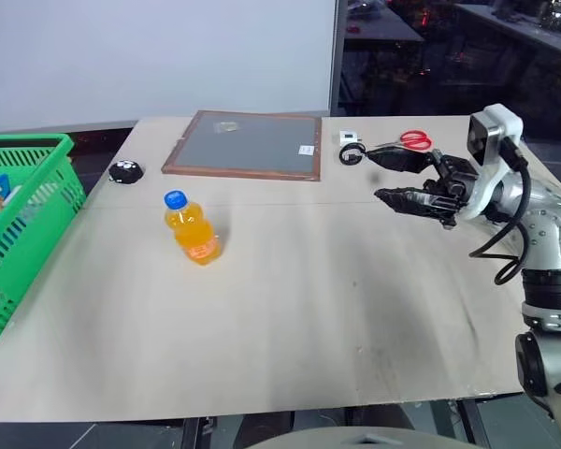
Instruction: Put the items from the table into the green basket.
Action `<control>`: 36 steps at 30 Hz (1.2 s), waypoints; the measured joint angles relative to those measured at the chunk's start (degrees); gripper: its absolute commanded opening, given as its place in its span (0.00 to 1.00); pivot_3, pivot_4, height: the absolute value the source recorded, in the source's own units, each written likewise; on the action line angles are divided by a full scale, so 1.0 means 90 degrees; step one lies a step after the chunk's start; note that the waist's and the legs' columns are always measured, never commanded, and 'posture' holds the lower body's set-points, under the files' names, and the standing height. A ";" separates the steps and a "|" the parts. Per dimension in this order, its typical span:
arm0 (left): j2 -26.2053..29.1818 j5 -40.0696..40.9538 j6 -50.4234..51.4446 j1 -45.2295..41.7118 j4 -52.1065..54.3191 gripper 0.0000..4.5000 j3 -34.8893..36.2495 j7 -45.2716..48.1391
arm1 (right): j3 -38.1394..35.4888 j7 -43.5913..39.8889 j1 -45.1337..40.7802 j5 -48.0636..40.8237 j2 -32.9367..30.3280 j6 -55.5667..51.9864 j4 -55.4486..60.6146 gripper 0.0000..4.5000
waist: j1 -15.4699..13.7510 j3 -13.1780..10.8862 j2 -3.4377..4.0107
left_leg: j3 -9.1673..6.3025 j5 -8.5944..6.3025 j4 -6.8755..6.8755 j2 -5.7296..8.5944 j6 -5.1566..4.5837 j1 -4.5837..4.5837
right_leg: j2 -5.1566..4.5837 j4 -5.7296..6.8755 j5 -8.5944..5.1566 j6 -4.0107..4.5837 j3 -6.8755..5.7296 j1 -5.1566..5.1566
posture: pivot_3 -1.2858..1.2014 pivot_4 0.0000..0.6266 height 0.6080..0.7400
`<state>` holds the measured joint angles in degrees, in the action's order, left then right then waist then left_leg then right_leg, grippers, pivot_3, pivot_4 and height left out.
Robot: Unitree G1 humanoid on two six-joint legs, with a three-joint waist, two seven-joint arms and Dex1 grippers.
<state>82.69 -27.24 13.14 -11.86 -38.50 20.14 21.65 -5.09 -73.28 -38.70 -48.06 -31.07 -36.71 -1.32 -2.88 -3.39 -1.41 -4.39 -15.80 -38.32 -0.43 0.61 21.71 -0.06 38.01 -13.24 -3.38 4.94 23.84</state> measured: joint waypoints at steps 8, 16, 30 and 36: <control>-0.0142 0.0237 -0.0706 -0.0428 -0.0764 0.74 -0.0644 -0.0493 | -0.0012 0.0001 0.0036 0.0020 -0.0006 0.0001 0.0006 1.00 | -0.0119 0.0018 -0.0027 | -0.0004 0.0004 -0.0001 0.0002 0.0007 -0.0001 | -0.0001 -0.0002 0.0002 0.0002 -0.0007 -0.0007 | 0.58 0.00 1.00; -0.0346 0.0544 -0.1240 -0.1173 -0.0994 0.74 -0.1166 -0.0415 | -0.0032 0.0007 0.0089 0.0041 -0.0010 0.0035 0.0006 1.00 | -0.0114 0.0021 -0.0023 | -0.0010 0.0008 -0.0001 0.0002 0.0014 -0.0003 | -0.0001 0.0000 0.0004 0.0006 -0.0015 -0.0012 | 0.58 0.00 1.00; -0.1645 0.3669 0.0321 -0.2036 -0.1186 0.74 0.0974 0.0382 | -0.0023 0.0005 0.0194 0.0177 -0.0004 0.0137 0.0003 1.00 | 0.0040 0.0043 -0.0019 | -0.0034 0.0014 -0.0005 0.0001 0.0023 -0.0007 | -0.0002 0.0006 0.0012 0.0018 -0.0038 -0.0016 | 0.58 0.00 1.00; -0.2343 0.4881 0.0803 -0.2065 0.0224 0.74 0.1456 0.1154 | -0.0035 -0.0004 0.0191 0.0183 -0.0007 0.0137 0.0002 1.00 | -0.0096 0.0052 -0.0028 | -0.0047 0.0030 -0.0006 0.0003 0.0051 -0.0004 | -0.0006 0.0004 0.0016 0.0024 -0.0050 -0.0024 | 0.58 0.00 1.00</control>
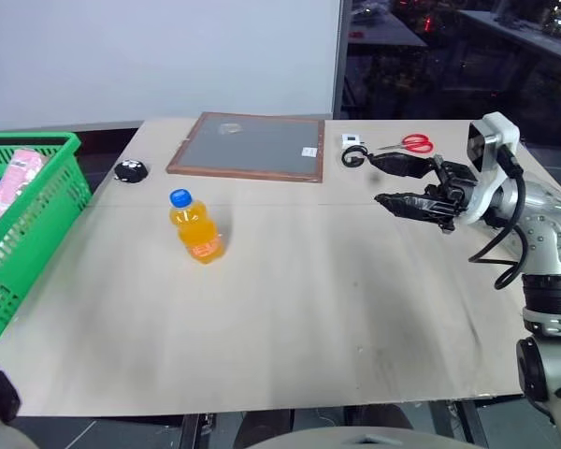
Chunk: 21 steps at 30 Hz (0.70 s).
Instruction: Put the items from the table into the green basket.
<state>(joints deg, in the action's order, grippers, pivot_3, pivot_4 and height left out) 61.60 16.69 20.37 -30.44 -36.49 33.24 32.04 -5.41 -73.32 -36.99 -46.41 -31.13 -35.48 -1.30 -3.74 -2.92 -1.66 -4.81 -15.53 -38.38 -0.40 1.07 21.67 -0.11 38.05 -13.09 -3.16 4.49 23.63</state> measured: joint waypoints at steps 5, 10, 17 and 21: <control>-0.0877 0.1532 0.0606 0.1244 0.3113 0.74 0.0025 0.1433 | 0.0008 0.0000 -0.0014 0.0064 0.0011 0.0042 -0.0002 1.00 | 0.0025 0.0003 0.0010 | 0.0014 0.0001 0.0003 0.0000 0.0002 -0.0005 | -0.0006 -0.0009 0.0003 0.0004 0.0012 -0.0002 | 0.56 0.00 1.00; -0.1786 0.2015 0.0663 0.2915 0.4521 0.74 0.0188 0.1700 | -0.0081 0.0082 0.0114 0.0073 -0.0063 0.0082 0.0049 1.00 | 0.0254 0.0018 0.0047 | 0.0022 0.0000 0.0013 -0.0023 0.0001 -0.0014 | 0.0015 -0.0007 0.0004 0.0015 0.0018 0.0005 | 0.56 0.00 1.00; -0.2217 0.2168 0.0909 0.4814 0.5623 0.74 0.0346 0.1742 | 0.0023 -0.0063 0.0422 0.0459 -0.0504 0.0261 0.0167 1.00 | 0.0329 0.0017 0.0056 | 0.0039 0.0001 0.0006 -0.0019 0.0000 -0.0036 | 0.0010 -0.0018 -0.0003 0.0016 0.0026 -0.0021 | 0.56 0.00 1.00; -0.2511 0.2044 0.0827 0.4807 0.5796 0.74 0.0020 0.1519 | 0.0225 -0.0174 0.0444 0.0541 -0.0473 0.0294 0.0174 1.00 | 0.0307 0.0002 0.0084 | 0.0042 0.0001 0.0008 -0.0020 0.0000 -0.0120 | 0.0009 -0.0033 -0.0033 0.0009 0.0024 -0.0105 | 0.56 0.00 1.00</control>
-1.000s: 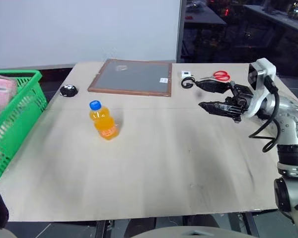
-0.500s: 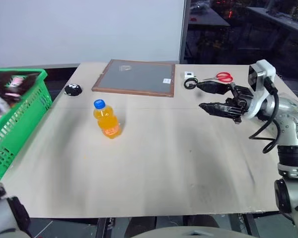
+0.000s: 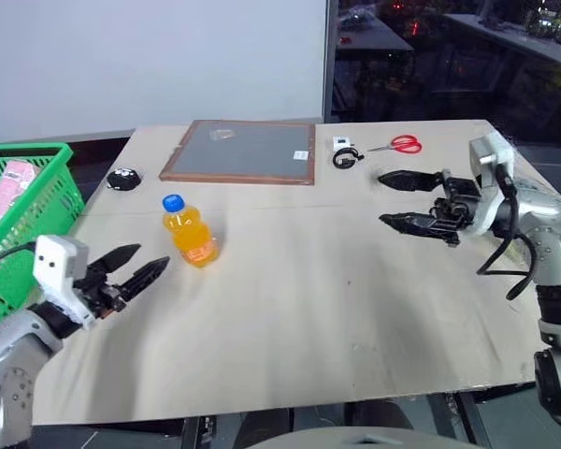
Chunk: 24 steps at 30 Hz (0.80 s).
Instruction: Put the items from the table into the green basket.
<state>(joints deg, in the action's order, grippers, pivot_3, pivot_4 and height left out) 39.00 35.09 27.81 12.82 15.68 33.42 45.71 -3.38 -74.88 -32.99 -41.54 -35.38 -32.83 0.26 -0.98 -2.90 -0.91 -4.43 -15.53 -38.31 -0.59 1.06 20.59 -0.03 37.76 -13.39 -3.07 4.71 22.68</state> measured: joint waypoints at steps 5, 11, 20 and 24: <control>-0.0407 -0.0407 -0.0225 -0.0431 -0.0194 0.74 -0.0552 -0.0498 | 0.0119 -0.0092 -0.0005 0.0092 0.0007 0.0079 -0.0001 1.00 | 0.0017 0.0006 0.0001 | 0.0002 0.0001 -0.0001 0.0000 0.0000 0.0002 | 0.0001 -0.0001 0.0006 -0.0003 0.0004 0.0000 | 0.56 0.00 1.00; -0.0753 -0.1092 -0.0996 -0.1099 -0.0946 0.74 -0.1115 -0.0871 | 0.0133 -0.0107 -0.0057 0.0105 0.0012 0.0101 -0.0015 1.00 | 0.0010 0.0005 0.0005 | -0.0003 0.0000 0.0012 0.0000 0.0000 0.0005 | 0.0002 -0.0006 0.0024 0.0013 -0.0002 0.0003 | 0.55 0.00 1.00; -0.1187 -0.1859 -0.1978 -0.1979 -0.2032 0.74 -0.1617 -0.1476 | 0.0131 0.0037 -0.0039 0.0206 0.0097 0.0211 0.0050 1.00 | 0.0016 0.0013 0.0015 | -0.0002 0.0000 0.0008 0.0002 0.0000 0.0003 | 0.0000 -0.0004 0.0026 0.0010 0.0001 0.0002 | 0.55 0.00 1.00; -0.1382 -0.1982 -0.2199 -0.2185 -0.2234 0.74 -0.1751 -0.1727 | 0.0131 0.0075 0.0043 0.0212 0.0098 0.0215 0.0151 1.00 | 0.0017 0.0017 0.0021 | -0.0002 0.0000 0.0009 0.0003 0.0000 0.0004 | 0.0001 -0.0005 0.0026 0.0010 0.0001 0.0002 | 0.55 0.00 1.00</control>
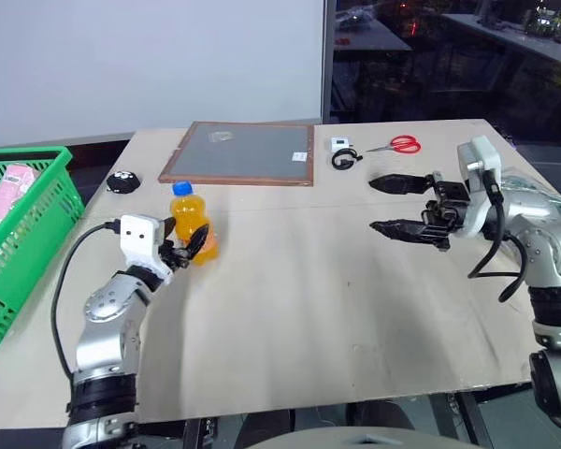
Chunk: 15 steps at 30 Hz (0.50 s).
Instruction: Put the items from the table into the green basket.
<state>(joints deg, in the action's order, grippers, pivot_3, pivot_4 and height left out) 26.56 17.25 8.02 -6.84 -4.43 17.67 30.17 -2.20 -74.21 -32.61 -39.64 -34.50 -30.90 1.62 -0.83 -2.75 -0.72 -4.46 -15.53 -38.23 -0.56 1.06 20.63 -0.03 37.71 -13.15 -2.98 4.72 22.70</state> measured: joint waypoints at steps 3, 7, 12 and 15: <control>-0.0053 -0.0015 -0.0071 -0.0101 -0.0135 0.74 -0.0030 -0.0042 | 0.0000 0.0030 0.0096 0.0000 -0.0001 0.0000 0.0036 1.00 | 0.0002 0.0002 0.0003 | 0.0001 0.0000 0.0000 0.0001 0.0000 0.0000 | -0.0001 -0.0001 0.0000 -0.0001 0.0001 0.0000 | 0.54 0.00 1.00; -0.0101 0.0006 -0.0095 -0.0268 -0.0325 0.62 -0.0022 -0.0126 | 0.0000 0.0070 0.0113 0.0000 -0.0015 0.0000 0.0100 1.00 | 0.0005 0.0009 0.0014 | 0.0000 0.0000 0.0000 0.0001 0.0000 -0.0002 | 0.0000 0.0000 -0.0006 -0.0009 0.0000 -0.0001 | 0.54 0.00 1.00; -0.0128 -0.0156 0.0047 -0.0190 -0.0792 0.10 -0.0241 -0.0176 | -0.0004 0.0085 0.0187 0.0000 -0.0075 -0.0001 0.0142 1.00 | 0.0023 0.0026 0.0035 | -0.0001 0.0000 0.0000 0.0001 0.0000 0.0003 | 0.0002 -0.0003 -0.0013 -0.0020 0.0000 0.0000 | 0.54 0.00 1.00; -0.0142 -0.0161 0.0068 -0.0194 -0.0876 0.00 -0.0281 -0.0184 | -0.0004 0.0095 0.0191 -0.0001 -0.0078 -0.0001 0.0166 1.00 | 0.0020 0.0026 0.0034 | -0.0003 0.0000 0.0000 0.0001 0.0000 0.0006 | 0.0002 -0.0007 -0.0012 -0.0019 -0.0001 0.0001 | 0.54 0.00 1.00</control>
<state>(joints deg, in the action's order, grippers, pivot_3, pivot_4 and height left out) 25.29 15.80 8.64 -8.59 -12.31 15.14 28.52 -2.24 -73.35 -30.89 -39.64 -35.21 -30.91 3.12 -0.65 -2.51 -0.42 -4.48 -15.53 -38.23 -0.55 1.06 20.68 -0.01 37.65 -13.26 -3.15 4.70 22.71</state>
